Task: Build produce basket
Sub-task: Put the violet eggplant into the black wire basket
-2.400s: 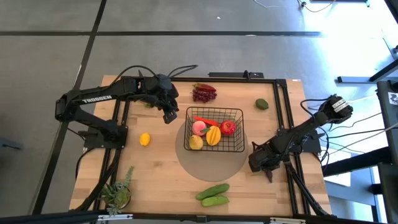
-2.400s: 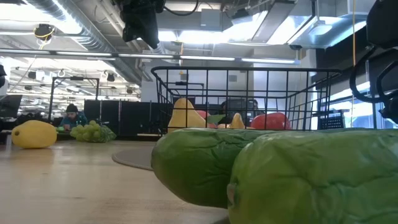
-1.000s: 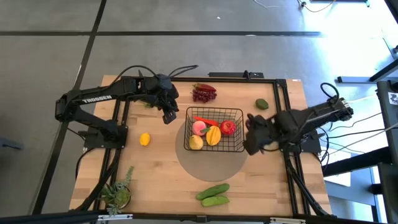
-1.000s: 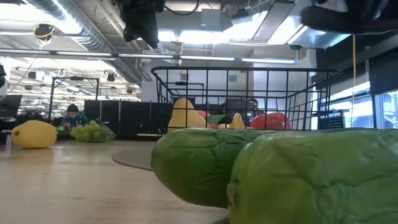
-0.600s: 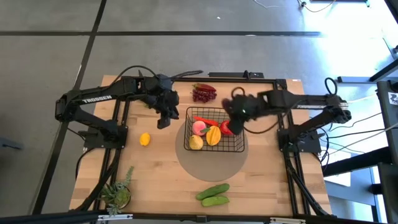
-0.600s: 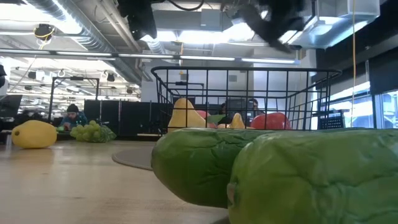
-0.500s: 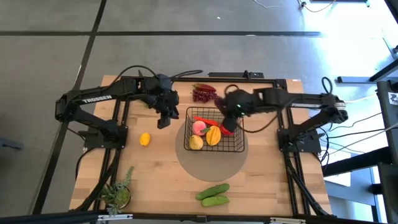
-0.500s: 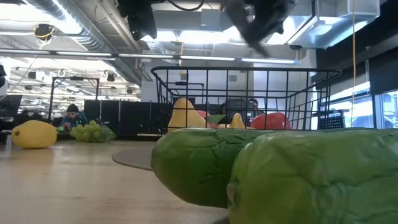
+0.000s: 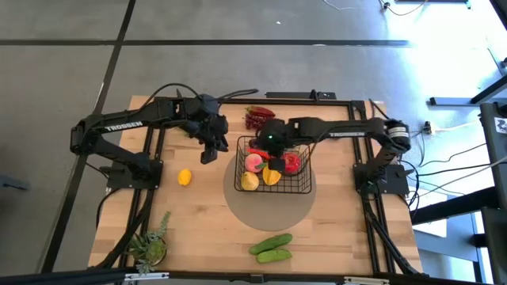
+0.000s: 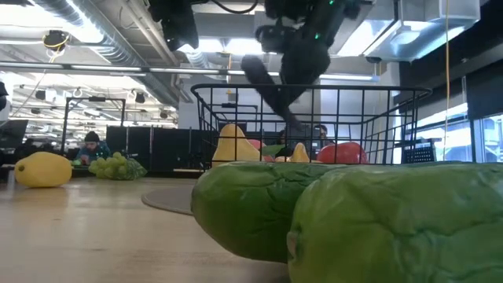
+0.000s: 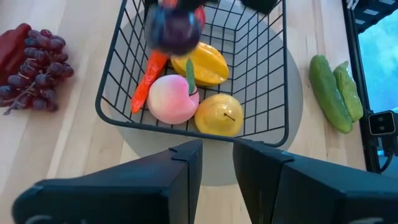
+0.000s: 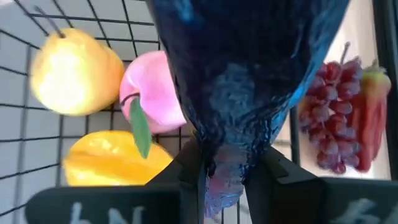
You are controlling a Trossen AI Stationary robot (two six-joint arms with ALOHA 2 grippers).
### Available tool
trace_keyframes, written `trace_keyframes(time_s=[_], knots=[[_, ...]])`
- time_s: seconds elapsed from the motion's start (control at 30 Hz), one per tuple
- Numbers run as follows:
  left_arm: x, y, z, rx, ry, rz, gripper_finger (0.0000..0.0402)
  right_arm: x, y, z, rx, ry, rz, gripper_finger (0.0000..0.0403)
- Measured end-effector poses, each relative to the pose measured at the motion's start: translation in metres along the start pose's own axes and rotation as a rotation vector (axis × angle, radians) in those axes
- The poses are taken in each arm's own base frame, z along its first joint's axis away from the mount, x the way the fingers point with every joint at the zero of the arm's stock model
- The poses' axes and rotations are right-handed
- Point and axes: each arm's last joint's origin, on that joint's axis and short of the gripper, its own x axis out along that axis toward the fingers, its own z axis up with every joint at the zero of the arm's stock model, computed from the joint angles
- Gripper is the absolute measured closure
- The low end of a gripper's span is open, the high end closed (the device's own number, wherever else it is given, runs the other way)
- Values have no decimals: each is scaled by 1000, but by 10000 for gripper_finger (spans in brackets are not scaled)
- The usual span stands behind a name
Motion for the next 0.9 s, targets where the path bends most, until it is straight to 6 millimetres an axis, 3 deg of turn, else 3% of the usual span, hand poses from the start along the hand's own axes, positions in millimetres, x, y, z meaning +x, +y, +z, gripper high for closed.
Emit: trace_keyframes(time_s=[0.3, 0.53, 0.77, 0.9], knots=[[0, 0, 0, 0, 0, 2, 321, 37, 0, -5, -31, 69, 52, 341], [0, 0, 0, -1, 0, 4, 321, 46, -2, -7, -25, 90, 86, 339], [0, 0, 0, -1, 0, 4, 321, 47, -2, -8, -22, 94, 85, 237], [0, 0, 0, -1, 0, 4, 321, 47, -2, -8, -22, 95, 80, 211]])
